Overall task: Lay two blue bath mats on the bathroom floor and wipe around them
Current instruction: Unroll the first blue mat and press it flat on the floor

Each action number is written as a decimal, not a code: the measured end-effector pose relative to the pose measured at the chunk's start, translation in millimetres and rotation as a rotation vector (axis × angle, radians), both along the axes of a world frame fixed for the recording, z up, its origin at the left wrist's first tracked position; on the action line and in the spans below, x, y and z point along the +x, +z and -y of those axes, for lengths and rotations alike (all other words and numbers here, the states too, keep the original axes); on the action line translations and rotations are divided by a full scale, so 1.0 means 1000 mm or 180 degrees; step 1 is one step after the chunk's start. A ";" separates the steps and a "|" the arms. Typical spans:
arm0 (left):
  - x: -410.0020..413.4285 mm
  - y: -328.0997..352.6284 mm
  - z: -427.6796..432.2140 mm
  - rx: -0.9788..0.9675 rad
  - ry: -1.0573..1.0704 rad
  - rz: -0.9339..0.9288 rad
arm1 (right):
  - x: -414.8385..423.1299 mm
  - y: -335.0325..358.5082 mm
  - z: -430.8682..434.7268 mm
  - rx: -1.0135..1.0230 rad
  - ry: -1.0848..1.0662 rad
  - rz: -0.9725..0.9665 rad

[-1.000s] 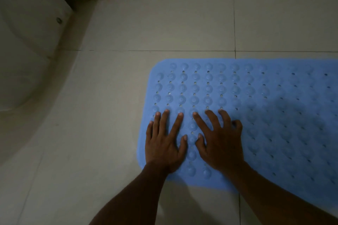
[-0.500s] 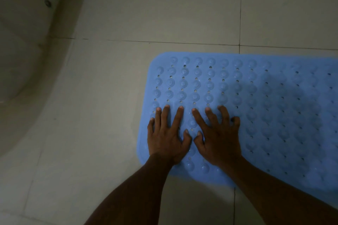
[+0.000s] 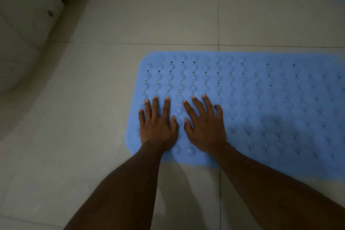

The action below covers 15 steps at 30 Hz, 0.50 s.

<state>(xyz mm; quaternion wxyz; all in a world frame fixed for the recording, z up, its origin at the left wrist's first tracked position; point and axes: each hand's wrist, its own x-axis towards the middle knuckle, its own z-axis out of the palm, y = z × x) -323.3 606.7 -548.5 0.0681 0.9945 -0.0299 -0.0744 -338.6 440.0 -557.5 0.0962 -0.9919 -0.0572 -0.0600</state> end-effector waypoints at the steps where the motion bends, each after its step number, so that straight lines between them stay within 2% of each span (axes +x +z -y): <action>1: -0.006 0.004 0.006 -0.0039 0.0084 -0.0142 | -0.008 -0.001 0.006 0.0023 0.0075 -0.0052; 4: -0.038 0.019 0.029 -0.0071 0.0009 -0.0313 | -0.054 -0.002 0.047 -0.0025 0.0200 -0.0233; 9: -0.076 0.026 0.063 -0.0036 -0.0127 -0.0564 | -0.118 0.006 0.140 -0.0241 -0.0053 -0.0194; 15: -0.065 0.038 0.124 -0.0116 -0.0964 -0.0365 | -0.120 0.020 0.192 -0.0180 -0.1168 -0.0283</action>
